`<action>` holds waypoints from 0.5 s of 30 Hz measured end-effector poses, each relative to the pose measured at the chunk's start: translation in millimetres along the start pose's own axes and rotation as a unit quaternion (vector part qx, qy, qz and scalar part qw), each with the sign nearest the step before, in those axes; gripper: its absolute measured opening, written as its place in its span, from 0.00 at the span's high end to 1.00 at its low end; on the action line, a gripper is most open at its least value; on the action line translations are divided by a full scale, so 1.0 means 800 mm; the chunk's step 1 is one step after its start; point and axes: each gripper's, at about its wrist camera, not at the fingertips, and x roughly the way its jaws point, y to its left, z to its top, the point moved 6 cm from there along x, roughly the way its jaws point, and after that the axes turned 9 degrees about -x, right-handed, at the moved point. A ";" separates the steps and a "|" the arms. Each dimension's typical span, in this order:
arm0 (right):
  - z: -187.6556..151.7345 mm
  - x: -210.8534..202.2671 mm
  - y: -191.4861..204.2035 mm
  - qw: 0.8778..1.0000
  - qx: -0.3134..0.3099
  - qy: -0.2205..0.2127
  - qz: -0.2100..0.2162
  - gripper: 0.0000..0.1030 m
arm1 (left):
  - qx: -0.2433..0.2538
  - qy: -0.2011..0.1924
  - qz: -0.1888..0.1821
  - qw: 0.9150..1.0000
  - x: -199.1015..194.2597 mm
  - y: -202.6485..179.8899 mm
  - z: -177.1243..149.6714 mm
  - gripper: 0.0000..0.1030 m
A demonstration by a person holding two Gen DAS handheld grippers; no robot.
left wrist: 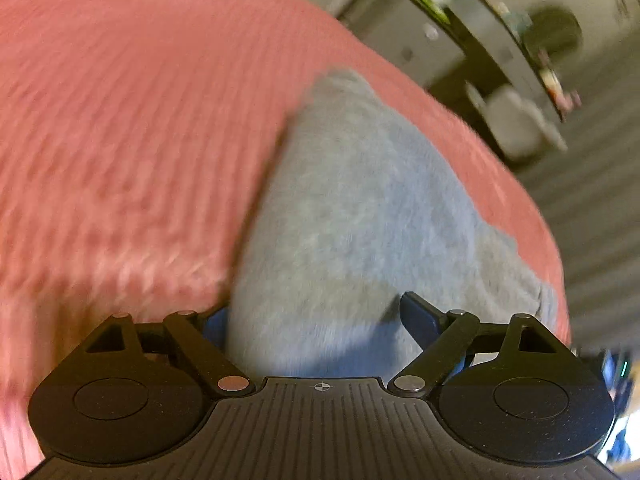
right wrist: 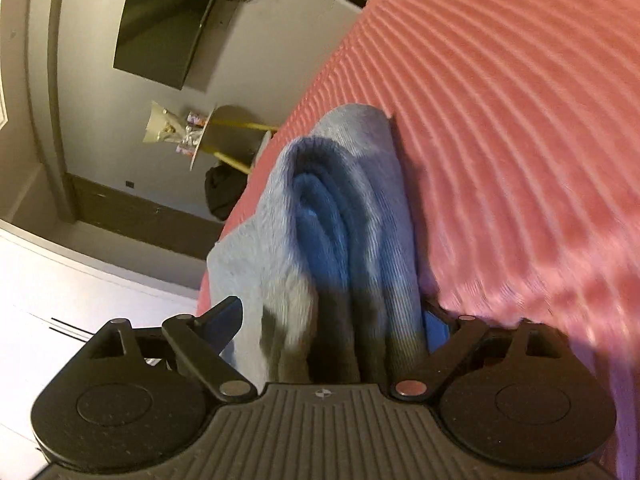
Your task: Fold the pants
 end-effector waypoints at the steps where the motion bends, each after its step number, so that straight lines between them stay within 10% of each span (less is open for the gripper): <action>1: 0.006 0.007 0.004 1.000 -0.007 0.009 -0.001 0.12 | 0.023 0.006 0.006 1.000 0.007 -0.006 0.001 0.10; 5: 0.019 0.039 0.022 0.997 -0.063 0.051 -0.014 0.13 | 0.141 -0.009 0.028 0.990 0.026 -0.032 -0.010 0.11; 7: 0.023 0.053 0.029 0.995 -0.076 0.062 -0.024 0.18 | 0.130 -0.013 0.022 0.991 0.026 -0.032 -0.009 0.17; 11: 0.025 0.056 0.034 0.992 -0.094 0.066 -0.045 0.44 | 0.101 -0.037 -0.015 0.994 0.002 -0.026 -0.007 0.59; 15: 0.032 0.046 0.058 0.994 -0.096 0.047 -0.021 0.47 | 0.108 -0.068 -0.030 0.991 -0.022 -0.050 -0.010 0.64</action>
